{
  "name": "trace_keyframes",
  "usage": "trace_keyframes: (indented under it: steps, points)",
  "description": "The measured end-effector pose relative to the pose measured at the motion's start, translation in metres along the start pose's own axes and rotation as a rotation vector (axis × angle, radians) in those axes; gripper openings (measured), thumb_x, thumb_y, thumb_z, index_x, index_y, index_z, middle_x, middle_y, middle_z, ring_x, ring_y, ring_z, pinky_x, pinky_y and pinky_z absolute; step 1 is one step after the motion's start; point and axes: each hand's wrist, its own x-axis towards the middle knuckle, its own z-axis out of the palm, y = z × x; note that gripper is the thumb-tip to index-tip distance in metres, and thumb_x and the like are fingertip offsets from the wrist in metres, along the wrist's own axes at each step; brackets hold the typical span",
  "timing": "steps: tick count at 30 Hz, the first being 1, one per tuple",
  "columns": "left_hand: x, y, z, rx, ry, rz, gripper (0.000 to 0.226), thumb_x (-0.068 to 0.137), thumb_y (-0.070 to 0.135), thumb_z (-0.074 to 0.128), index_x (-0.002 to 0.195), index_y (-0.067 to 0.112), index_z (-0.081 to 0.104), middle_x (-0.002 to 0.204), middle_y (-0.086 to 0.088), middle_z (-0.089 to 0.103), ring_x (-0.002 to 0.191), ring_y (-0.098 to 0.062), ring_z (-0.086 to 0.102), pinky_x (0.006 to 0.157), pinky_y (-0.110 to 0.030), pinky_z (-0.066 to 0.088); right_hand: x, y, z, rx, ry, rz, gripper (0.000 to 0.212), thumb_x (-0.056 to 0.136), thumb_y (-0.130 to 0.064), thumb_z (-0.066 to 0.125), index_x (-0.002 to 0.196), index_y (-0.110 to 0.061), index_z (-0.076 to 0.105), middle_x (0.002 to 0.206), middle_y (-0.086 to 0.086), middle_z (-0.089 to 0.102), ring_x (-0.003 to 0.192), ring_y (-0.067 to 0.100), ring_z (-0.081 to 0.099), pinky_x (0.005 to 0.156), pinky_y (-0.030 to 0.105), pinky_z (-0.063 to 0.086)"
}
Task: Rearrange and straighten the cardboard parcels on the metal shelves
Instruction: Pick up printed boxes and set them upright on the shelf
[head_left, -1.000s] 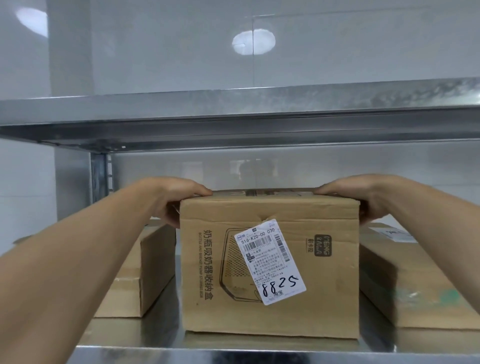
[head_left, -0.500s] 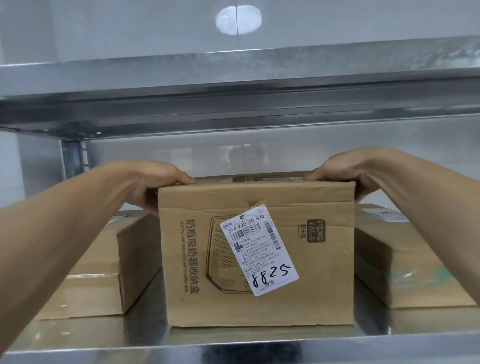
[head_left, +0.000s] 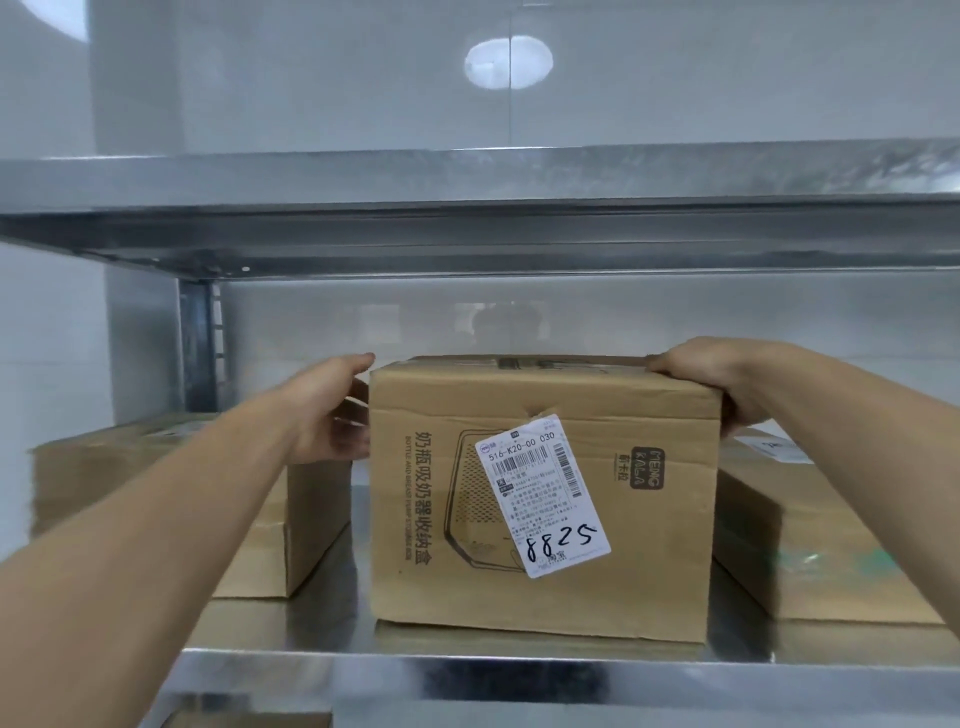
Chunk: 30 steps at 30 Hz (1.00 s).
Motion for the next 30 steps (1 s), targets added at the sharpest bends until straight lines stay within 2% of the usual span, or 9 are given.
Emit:
trace_keyframes:
  steps: [3, 6, 11, 15, 18, 21, 24, 28, 30]
  points:
    - [-0.001, -0.041, 0.002, 0.092, 0.002, -0.065, 0.031, 0.103, 0.036, 0.047, 0.098, 0.009, 0.061, 0.109, -0.021, 0.069, 0.103, -0.035, 0.064, 0.101, -0.048, 0.049, -0.003, 0.002, -0.002, 0.070, -0.006, 0.025, 0.031, 0.108, -0.033, 0.046, 0.097, -0.008, 0.062, 0.088, 0.019, 0.070, 0.074, 0.032, 0.068, 0.063, 0.041, 0.058]
    - [-0.003, -0.077, 0.006, 0.180, -0.013, -0.172, 0.031, 0.102, 0.032, 0.048, 0.095, 0.007, 0.064, 0.115, -0.022, 0.070, 0.102, -0.035, 0.068, 0.098, -0.049, 0.054, -0.004, 0.004, -0.005, 0.108, -0.016, 0.043, 0.030, 0.109, -0.035, 0.046, 0.099, -0.009, 0.058, 0.086, 0.018, 0.066, 0.071, 0.031, 0.065, 0.059, 0.039, 0.055]
    - [-0.013, -0.106, 0.022, 0.125, -0.082, -0.193, 0.038, 0.103, 0.044, 0.050, 0.107, 0.013, 0.073, 0.096, -0.011, 0.079, 0.099, -0.028, 0.072, 0.087, -0.039, 0.060, -0.006, 0.009, -0.009, 0.150, -0.036, 0.043, 0.030, 0.109, -0.034, 0.046, 0.099, -0.008, 0.058, 0.083, 0.017, 0.065, 0.072, 0.030, 0.064, 0.058, 0.039, 0.054]
    - [-0.018, -0.108, 0.018, 0.103, -0.109, -0.239, 0.061, 0.093, 0.069, 0.048, 0.113, 0.016, 0.070, 0.111, -0.016, 0.074, 0.110, -0.033, 0.067, 0.091, -0.039, 0.056, -0.005, 0.012, -0.013, 0.170, -0.037, 0.033, 0.029, 0.110, -0.030, 0.045, 0.095, -0.008, 0.057, 0.081, 0.016, 0.063, 0.072, 0.029, 0.062, 0.060, 0.040, 0.052]
    - [-0.025, -0.100, 0.016, -0.008, -0.175, -0.256, 0.056, 0.093, 0.066, 0.052, 0.114, 0.018, 0.070, 0.115, -0.020, 0.070, 0.110, -0.035, 0.065, 0.086, -0.040, 0.058, -0.003, 0.016, -0.016, 0.200, -0.045, 0.020, 0.028, 0.109, -0.028, 0.047, 0.094, -0.008, 0.058, 0.080, 0.016, 0.063, 0.072, 0.028, 0.061, 0.060, 0.039, 0.051]
    - [-0.028, -0.087, 0.016, -0.197, -0.139, -0.193, 0.039, 0.097, 0.054, 0.054, 0.108, 0.020, 0.070, 0.110, -0.012, 0.071, 0.101, -0.029, 0.068, 0.078, -0.041, 0.061, 0.002, 0.025, -0.016, 0.245, -0.057, 0.017, 0.026, 0.109, -0.018, 0.044, 0.093, -0.009, 0.061, 0.078, 0.013, 0.064, 0.071, 0.026, 0.060, 0.055, 0.033, 0.054]
    - [-0.024, -0.065, 0.015, -0.349, -0.044, -0.083, 0.025, 0.100, 0.036, 0.051, 0.092, 0.020, 0.068, 0.081, -0.002, 0.072, 0.084, -0.019, 0.064, 0.072, -0.034, 0.056, 0.013, 0.040, -0.009, 0.353, -0.069, 0.020, 0.019, 0.106, -0.013, 0.043, 0.107, -0.016, 0.062, 0.082, 0.010, 0.067, 0.073, 0.025, 0.063, 0.055, 0.031, 0.057]
    - [-0.020, -0.028, 0.008, -0.360, 0.019, 0.047, 0.019, 0.097, 0.038, 0.053, 0.086, 0.025, 0.062, 0.090, -0.002, 0.063, 0.091, -0.018, 0.058, 0.080, -0.032, 0.044, 0.016, 0.055, 0.008, 0.408, -0.070, -0.025, 0.018, 0.105, -0.016, 0.047, 0.105, -0.017, 0.065, 0.078, 0.007, 0.072, 0.071, 0.025, 0.067, 0.049, 0.033, 0.058]
    - [-0.019, -0.012, 0.004, -0.331, 0.051, 0.080, 0.020, 0.098, 0.037, 0.054, 0.083, 0.026, 0.060, 0.085, 0.000, 0.062, 0.083, -0.016, 0.059, 0.077, -0.030, 0.043, 0.015, 0.062, 0.018, 0.414, -0.073, -0.036, 0.022, 0.106, -0.014, 0.047, 0.106, -0.017, 0.068, 0.081, 0.008, 0.073, 0.068, 0.025, 0.068, 0.043, 0.032, 0.056]
